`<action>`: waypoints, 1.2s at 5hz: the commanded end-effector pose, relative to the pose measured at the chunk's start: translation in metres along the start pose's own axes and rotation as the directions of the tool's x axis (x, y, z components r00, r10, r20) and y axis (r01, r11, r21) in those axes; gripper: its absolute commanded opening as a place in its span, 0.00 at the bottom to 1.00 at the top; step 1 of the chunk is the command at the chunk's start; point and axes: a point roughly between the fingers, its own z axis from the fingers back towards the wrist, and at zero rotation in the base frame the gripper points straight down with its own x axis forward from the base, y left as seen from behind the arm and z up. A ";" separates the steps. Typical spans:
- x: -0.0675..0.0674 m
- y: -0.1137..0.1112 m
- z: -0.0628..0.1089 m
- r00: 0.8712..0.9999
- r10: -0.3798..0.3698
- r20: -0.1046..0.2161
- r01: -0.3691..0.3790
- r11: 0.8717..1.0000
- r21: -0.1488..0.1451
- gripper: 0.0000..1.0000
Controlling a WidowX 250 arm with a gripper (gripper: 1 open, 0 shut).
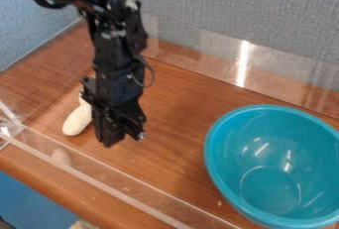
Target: Put the mushroom in the blue bowl
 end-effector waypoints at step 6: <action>0.019 0.078 0.010 1.000 -0.014 -0.014 0.015 0.999 0.045 1.00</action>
